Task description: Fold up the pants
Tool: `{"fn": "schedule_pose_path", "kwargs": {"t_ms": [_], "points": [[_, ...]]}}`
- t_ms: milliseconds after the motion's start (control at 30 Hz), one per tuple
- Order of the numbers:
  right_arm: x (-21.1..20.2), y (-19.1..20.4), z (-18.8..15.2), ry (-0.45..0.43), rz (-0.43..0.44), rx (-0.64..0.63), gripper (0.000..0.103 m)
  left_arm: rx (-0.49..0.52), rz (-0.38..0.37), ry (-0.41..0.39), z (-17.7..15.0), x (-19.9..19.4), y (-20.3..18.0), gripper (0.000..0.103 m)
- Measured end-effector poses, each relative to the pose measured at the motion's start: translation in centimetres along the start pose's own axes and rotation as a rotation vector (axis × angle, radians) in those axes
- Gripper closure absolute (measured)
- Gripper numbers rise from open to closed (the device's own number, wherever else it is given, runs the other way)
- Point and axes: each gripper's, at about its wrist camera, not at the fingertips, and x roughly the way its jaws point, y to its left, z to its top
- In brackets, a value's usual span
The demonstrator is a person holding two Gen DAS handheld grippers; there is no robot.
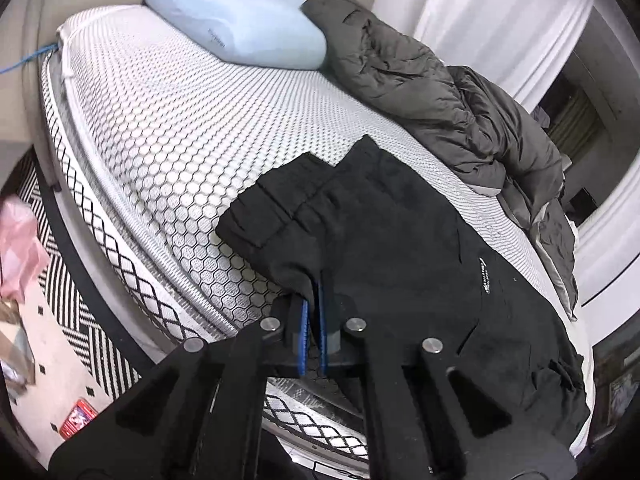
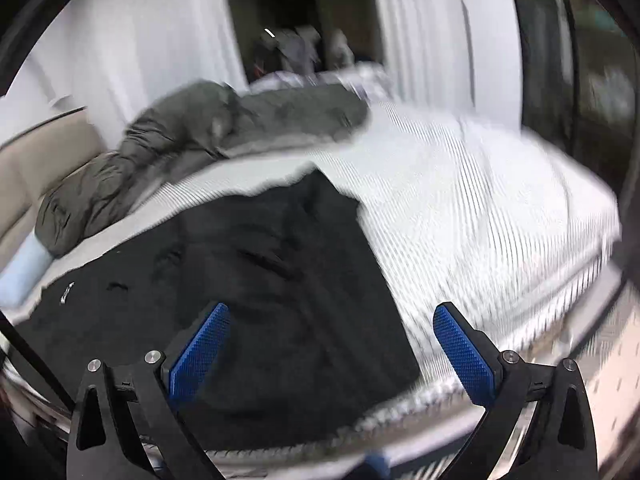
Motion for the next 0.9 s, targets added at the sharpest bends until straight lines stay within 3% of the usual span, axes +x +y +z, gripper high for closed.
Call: {"fn": "schedule_pose_path", "kwargs": {"t_ms": [133, 233, 333, 400, 467, 500, 567, 600, 700, 800, 833, 900], "points": [[1.8, -3.7, -2.0, 0.147, 0.101, 0.201, 0.0, 0.019, 0.012, -0.02, -0.2, -0.2, -0.7, 0.102], [2.5, -4.5, -3.5, 0.179, 0.134, 0.259, 0.001, 0.033, 0.015, -0.02, -0.6, -0.8, -1.3, 0.102], [4.1, -4.8, -4.7, 0.21, 0.205, 0.325, 0.02, 0.045, 0.016, -0.018, -0.4, -0.8, -1.7, 0.102], [5.4, -4.9, -5.0, 0.221, 0.221, 0.361, 0.026, 0.051, 0.017, -0.014, -0.4, -1.0, -1.6, 0.102], [5.6, -4.6, -5.1, 0.199, 0.193, 0.366, 0.049, 0.059, 0.016, -0.022, -0.4, -1.6, -1.6, 0.102], [5.3, -4.5, -5.0, 0.187, 0.187, 0.36, 0.054, 0.068, 0.014, -0.032, -0.5, -2.1, -1.7, 0.101], [4.1, -4.2, -4.9, 0.137, 0.203, 0.33, 0.085, 0.087, 0.016, -0.031, -0.8, -2.7, -1.4, 0.101], [3.5, -4.2, -5.0, 0.125, 0.21, 0.316, 0.088, 0.089, 0.022, -0.024, -1.0, -2.7, -1.1, 0.101], [2.6, -4.7, -4.9, 0.118, 0.236, 0.311, 0.087, 0.067, 0.023, 0.007, -1.3, -2.0, -0.1, 0.101], [2.9, -5.0, -4.6, 0.154, 0.225, 0.328, 0.062, 0.057, 0.015, 0.013, -1.3, -1.4, 0.3, 0.101], [3.2, -5.1, -4.5, 0.16, 0.22, 0.342, 0.049, 0.058, 0.014, 0.019, -1.2, -1.1, 0.2, 0.101], [4.2, -5.3, -4.3, 0.187, 0.215, 0.36, 0.048, 0.058, 0.015, 0.027, -1.0, -0.6, 0.3, 0.101]]}}
